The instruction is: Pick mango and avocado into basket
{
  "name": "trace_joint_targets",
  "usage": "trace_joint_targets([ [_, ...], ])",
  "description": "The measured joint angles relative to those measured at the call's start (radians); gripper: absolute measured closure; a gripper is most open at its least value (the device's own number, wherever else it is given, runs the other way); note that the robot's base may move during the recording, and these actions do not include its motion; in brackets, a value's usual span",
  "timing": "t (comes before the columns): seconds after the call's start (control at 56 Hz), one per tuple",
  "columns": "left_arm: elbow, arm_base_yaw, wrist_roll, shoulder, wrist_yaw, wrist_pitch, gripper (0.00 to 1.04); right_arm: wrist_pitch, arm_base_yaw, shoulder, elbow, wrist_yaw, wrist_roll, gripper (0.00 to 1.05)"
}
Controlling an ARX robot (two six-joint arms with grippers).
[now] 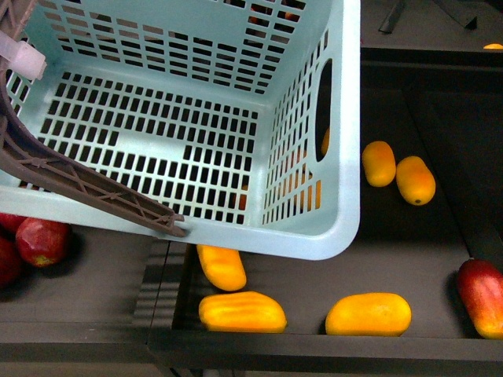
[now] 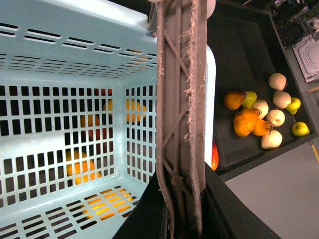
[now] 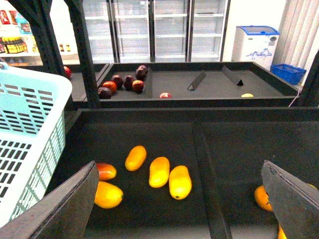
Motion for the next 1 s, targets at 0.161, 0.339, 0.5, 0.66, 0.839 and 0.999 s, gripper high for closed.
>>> trace_joint_targets([
  [0.161, 0.000, 0.000, 0.000, 0.000, 0.000, 0.002, 0.93, 0.000, 0.000, 0.000, 0.000, 0.000, 0.000, 0.08],
  [0.339, 0.000, 0.001, -0.002, 0.000, -0.002, 0.002, 0.93, 0.000, 0.000, 0.000, 0.000, 0.000, 0.000, 0.08],
  [0.5, 0.000, 0.000, -0.002, 0.000, -0.003, 0.002, 0.93, 0.000, 0.000, 0.000, 0.000, 0.000, 0.000, 0.08],
  [0.66, 0.000, 0.000, -0.003, 0.000, 0.000, 0.002, 0.93, 0.000, 0.000, 0.000, 0.000, 0.000, 0.000, 0.08],
  [0.839, 0.000, 0.000, -0.002, 0.000, -0.003, 0.002, 0.93, 0.000, 0.000, 0.000, 0.000, 0.000, 0.000, 0.08],
  [0.999, 0.000, 0.000, -0.003, 0.000, -0.003, 0.002, 0.93, 0.000, 0.000, 0.000, 0.000, 0.000, 0.000, 0.08],
])
